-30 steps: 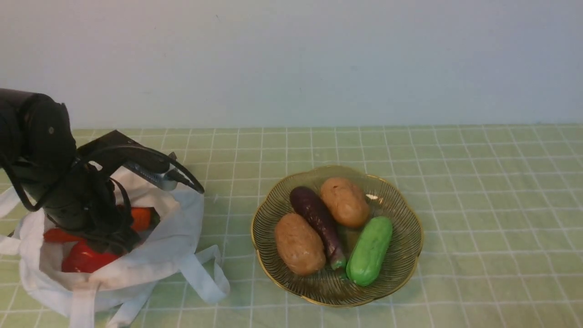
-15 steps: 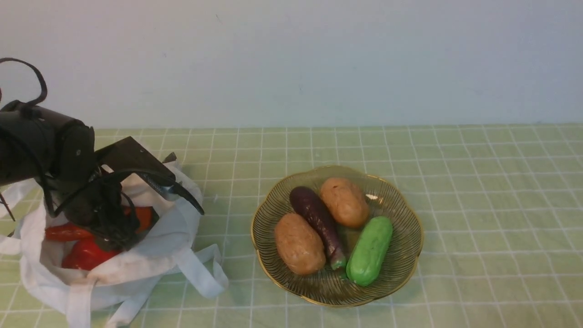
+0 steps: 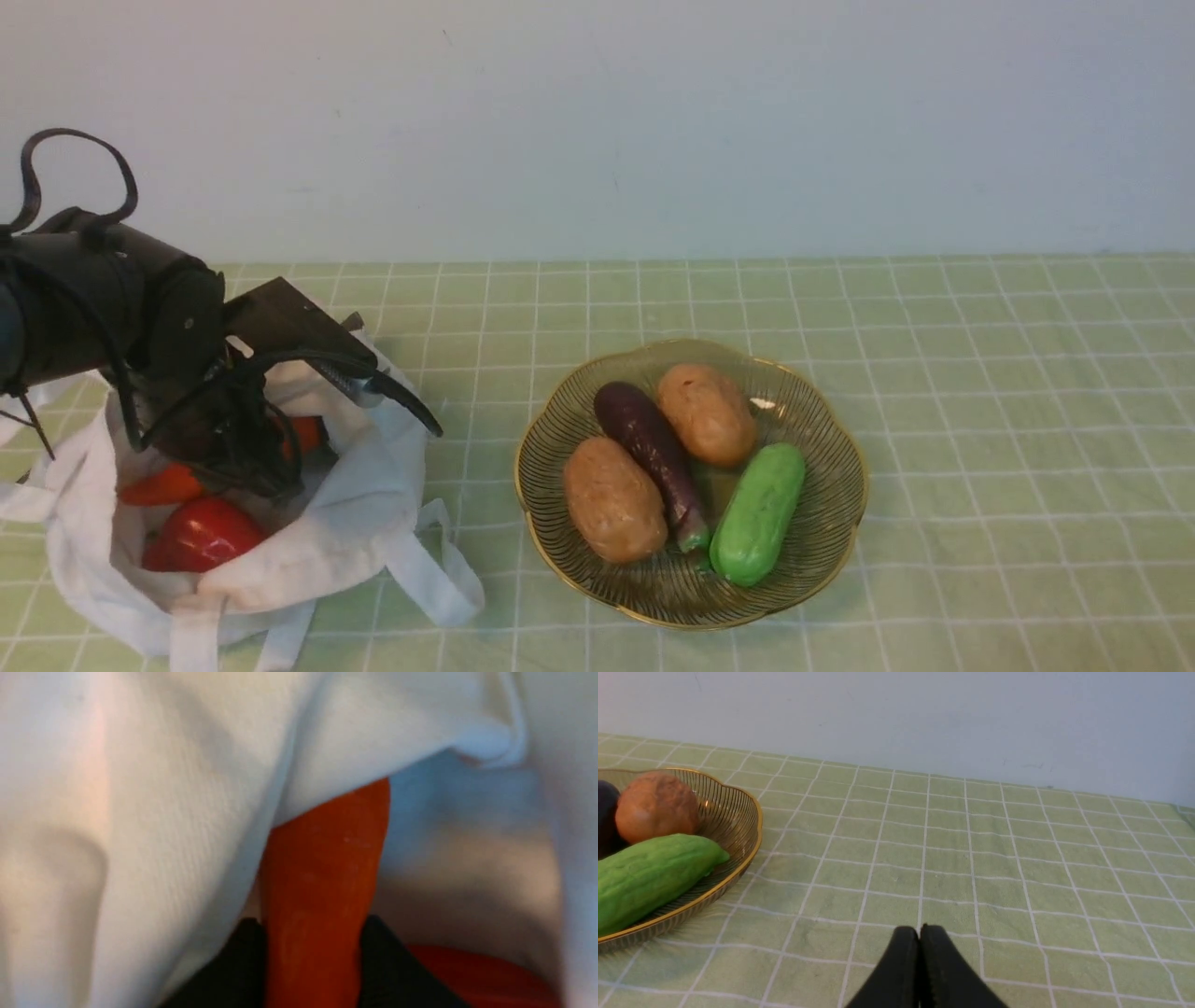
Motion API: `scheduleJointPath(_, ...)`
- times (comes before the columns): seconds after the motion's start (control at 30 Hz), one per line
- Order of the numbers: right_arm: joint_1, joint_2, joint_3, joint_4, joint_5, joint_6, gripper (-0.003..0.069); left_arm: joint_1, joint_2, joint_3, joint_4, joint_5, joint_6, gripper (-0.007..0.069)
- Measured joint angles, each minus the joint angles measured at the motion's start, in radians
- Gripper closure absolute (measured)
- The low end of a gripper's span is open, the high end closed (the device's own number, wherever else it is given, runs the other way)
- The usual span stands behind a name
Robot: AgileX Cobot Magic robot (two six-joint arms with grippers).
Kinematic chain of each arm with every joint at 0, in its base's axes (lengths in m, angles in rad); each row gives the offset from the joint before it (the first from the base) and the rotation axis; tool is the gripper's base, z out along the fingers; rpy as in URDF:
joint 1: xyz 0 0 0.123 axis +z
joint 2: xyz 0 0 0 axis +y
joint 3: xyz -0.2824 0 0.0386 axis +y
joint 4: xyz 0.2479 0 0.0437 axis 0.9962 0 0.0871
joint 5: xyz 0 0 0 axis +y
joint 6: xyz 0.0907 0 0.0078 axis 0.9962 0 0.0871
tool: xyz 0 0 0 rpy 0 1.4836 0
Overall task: Take vegetables from bag on green coffee tablecloth place on plate.
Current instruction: 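Take the carrot out of the bag and place it on the plate with the left gripper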
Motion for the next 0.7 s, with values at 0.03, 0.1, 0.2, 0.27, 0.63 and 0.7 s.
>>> scheduleJointPath(0.03,0.000,0.000,0.000,0.000,0.000,0.000,0.0673,-0.019,-0.019,0.000,-0.005,0.018,-0.006,0.0395)
scheduleJointPath(0.1,0.000,0.000,0.000,0.000,0.000,0.000,0.0673,-0.036,-0.048,0.000,-0.013,0.040,-0.012,0.0395)
scheduleJointPath(0.2,0.000,0.000,0.000,0.000,0.000,0.000,0.0673,-0.054,-0.102,0.000,-0.041,0.101,-0.027,0.0395)
scheduleJointPath(0.27,0.000,0.000,0.000,0.000,0.000,0.000,0.0673,-0.057,-0.141,0.000,-0.075,0.155,-0.040,0.0395)
scheduleJointPath(0.63,0.000,0.000,0.000,0.000,0.000,0.000,0.0673,-0.069,-0.392,0.000,-0.548,0.278,0.043,0.0395)
scheduleJointPath(0.7,0.000,0.000,0.000,0.000,0.000,0.000,0.0673,-0.097,-0.406,0.002,-0.686,0.261,0.150,0.0395)
